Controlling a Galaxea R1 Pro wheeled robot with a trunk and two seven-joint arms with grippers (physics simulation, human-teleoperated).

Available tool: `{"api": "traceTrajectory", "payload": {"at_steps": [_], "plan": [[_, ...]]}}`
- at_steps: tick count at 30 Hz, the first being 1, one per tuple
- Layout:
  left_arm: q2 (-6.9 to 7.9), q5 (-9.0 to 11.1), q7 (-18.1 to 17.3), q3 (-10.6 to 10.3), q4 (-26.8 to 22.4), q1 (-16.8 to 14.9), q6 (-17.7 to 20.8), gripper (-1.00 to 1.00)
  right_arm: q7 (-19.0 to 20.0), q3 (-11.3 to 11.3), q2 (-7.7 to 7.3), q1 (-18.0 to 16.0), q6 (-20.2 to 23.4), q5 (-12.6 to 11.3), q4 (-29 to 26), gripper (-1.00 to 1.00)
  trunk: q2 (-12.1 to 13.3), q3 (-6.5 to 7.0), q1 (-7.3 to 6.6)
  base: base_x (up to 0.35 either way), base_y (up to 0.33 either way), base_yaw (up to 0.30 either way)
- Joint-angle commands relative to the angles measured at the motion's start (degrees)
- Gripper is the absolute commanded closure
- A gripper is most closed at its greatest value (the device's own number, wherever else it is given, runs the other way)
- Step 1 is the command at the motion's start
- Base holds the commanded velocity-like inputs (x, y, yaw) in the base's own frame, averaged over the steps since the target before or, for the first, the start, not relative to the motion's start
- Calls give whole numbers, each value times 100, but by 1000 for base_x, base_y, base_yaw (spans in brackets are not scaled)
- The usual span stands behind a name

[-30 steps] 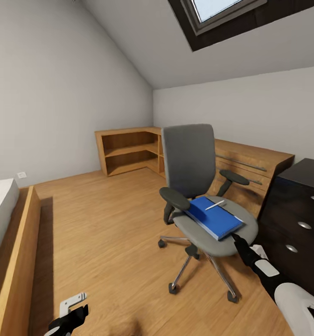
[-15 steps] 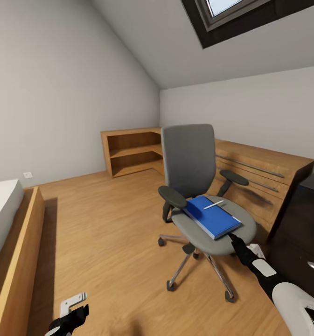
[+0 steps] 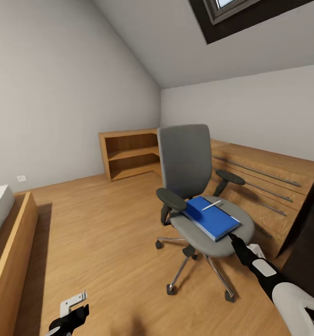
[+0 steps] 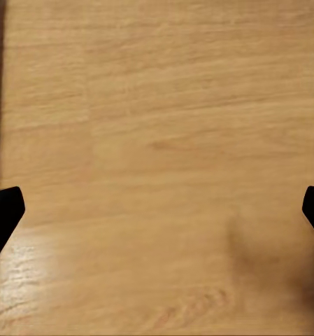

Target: In the bedroom, organize the workspace by keeping the computer under the desk, ensuring the monitor is on the desk, placing the keyboard on the desk next to the monitor, placing the mouse on the desk next to the keyboard, moving the folder from the swivel chair onto the desk next to the mouse, stacking the notebook on top of the folder with the pen on top of the notebook, and positioning the swivel chair next to the desk.

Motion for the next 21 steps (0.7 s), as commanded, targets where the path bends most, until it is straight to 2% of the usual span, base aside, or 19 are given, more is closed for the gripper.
{"api": "traceTrajectory", "payload": {"at_steps": [1,12,16,21], "plan": [[1,50,26,-8,-9,-3,25,-100,8,101,4,1,31,-7,28,-100,0,-4,4,321,0,96],[-5,50,29,-14,-3,-3,26,-100,9,100,4,1,31,-7,37,-100,0,13,4,321,0,52],[-1,50,20,-17,3,-3,34,-100,9,100,4,1,31,-7,31,-100,0,13,4,28,0,0],[0,54,27,-91,53,-3,34,-100,9,100,4,1,31,-7,30,-100,0,13,4,-266,0,0]]}}
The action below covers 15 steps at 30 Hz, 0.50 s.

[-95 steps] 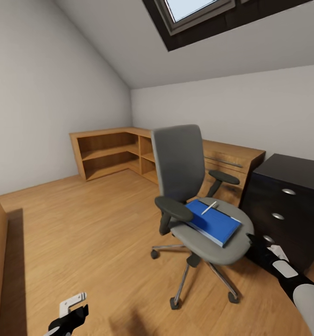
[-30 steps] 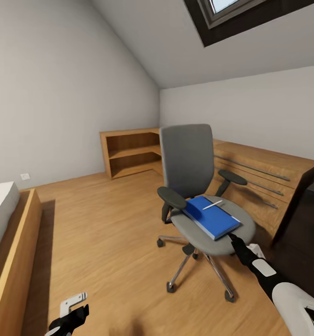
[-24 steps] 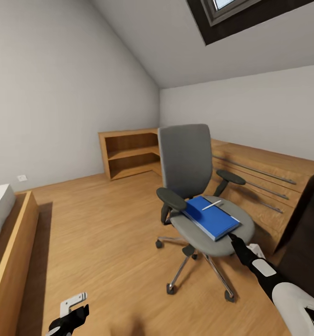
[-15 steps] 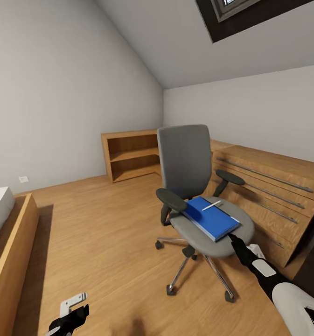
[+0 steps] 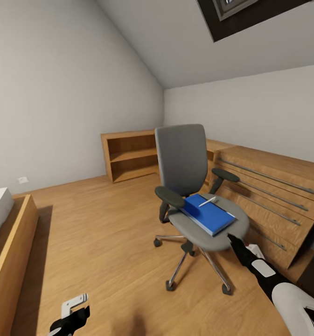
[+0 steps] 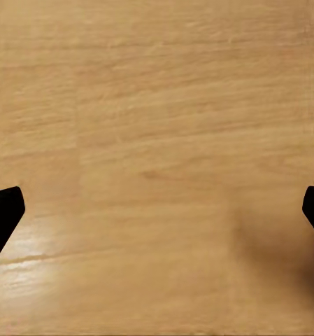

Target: In the bedroom, organize the workspace by keeping the computer under the desk, ensuring the monitor is on the desk, placing the keyboard on the desk next to the monitor, placing the mouse on the desk next to the keyboard, moving the folder from the swivel chair onto the desk next to the mouse, stacking the notebook on top of the folder with the pen on top of the notebook, and positioning the swivel chair next to the desk.

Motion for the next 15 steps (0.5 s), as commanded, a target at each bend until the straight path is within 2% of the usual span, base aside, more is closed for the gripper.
{"api": "traceTrajectory", "payload": {"at_steps": [1,11,14,15], "plan": [[2,52,28,-39,-6,0,27,-100,19,-25,0,-3,34,-36,-1,-100,-3,-6,-4,-313,0,0],[2,55,35,-97,5,0,27,-100,14,-16,7,-3,34,-36,17,-100,-3,-6,-4,-321,0,0],[2,55,35,-96,5,0,27,-100,19,-10,181,-3,34,175,12,-100,-3,-6,-4,-149,0,0],[2,55,35,-98,5,0,27,-100,32,-11,238,-3,34,319,10,-100,-3,-6,-4,-68,0,0]]}}
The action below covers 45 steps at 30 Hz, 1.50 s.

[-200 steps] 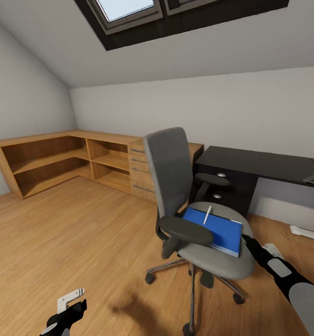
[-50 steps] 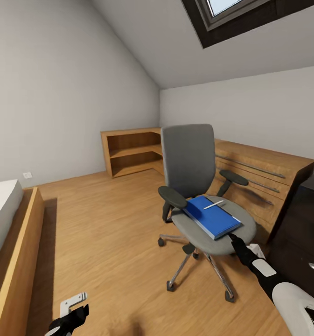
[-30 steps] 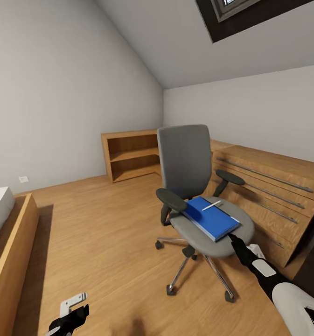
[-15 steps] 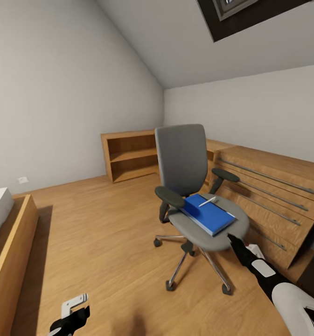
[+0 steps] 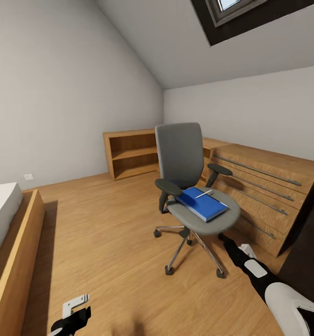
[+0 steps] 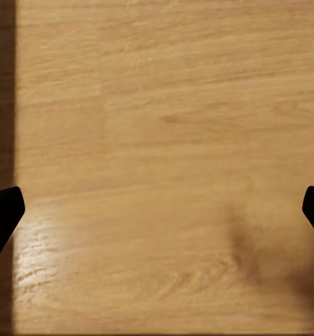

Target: In the bedroom, organize the workspace by keeping the computer under the desk, ensuring the monitor is on the desk, placing the keyboard on the desk next to the monitor, placing the mouse on the desk next to the keyboard, moving the folder from the swivel chair onto the desk next to the mouse, stacking the notebook on top of the folder with the pen on top of the notebook, and positioning the swivel chair next to the desk.

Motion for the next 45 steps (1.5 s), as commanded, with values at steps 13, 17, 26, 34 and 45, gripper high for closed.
{"api": "traceTrajectory", "payload": {"at_steps": [13,17,26,34,45], "plan": [[2,51,25,-9,-12,0,27,-100,1007,-33,176,4,67,518,17,-100,-3,-6,-2,-5,0,0],[2,51,25,-9,-12,0,27,-100,1139,-34,170,6,70,520,22,-100,-3,-6,-2,16,0,0],[2,49,18,-9,-12,0,27,-100,1166,-34,168,6,71,520,22,-100,-3,-6,-2,236,0,0],[6,43,16,-9,-12,0,27,-100,1175,-34,175,6,62,520,22,-100,-3,-6,-2,318,0,0],[2,42,16,-9,-12,0,27,-100,1175,-34,176,6,53,520,22,-100,-3,-6,-2,321,0,0]]}}
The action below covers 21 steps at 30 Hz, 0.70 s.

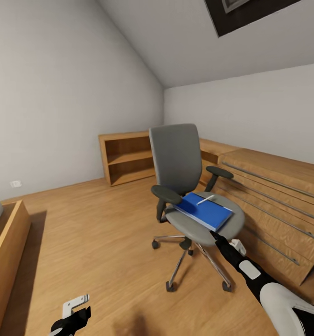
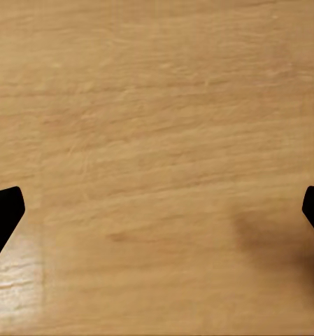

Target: In the bedroom, organize the workspace by keeping the computer under the desk, ensuring the monitor is on the desk, placing the keyboard on the desk next to the monitor, placing the mouse on the desk next to the keyboard, moving the folder from the swivel chair onto the desk next to the mouse, stacking the notebook on top of the folder with the pen on top of the notebook, and positioning the swivel chair next to the desk.

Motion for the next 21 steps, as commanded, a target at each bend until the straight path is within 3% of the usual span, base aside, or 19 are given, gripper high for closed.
{"api": "traceTrajectory", "payload": {"at_steps": [1,11,15,21], "plan": [[1,50,24,-7,-11,-1,26,-100,25,-1,0,-5,55,-67,-3,-100,-2,-5,2,311,0,0],[3,50,24,-4,-11,-1,26,-100,25,-1,0,-5,55,-65,-3,-100,-2,-5,2,228,0,0],[2,50,24,-6,-11,-1,26,-100,25,-1,-2,-5,55,-66,-3,-100,-2,-5,2,-13,0,0],[1,52,24,-7,-11,-1,26,-100,25,-1,0,-5,48,-60,-3,-100,-2,-5,2,-261,0,0]]}}
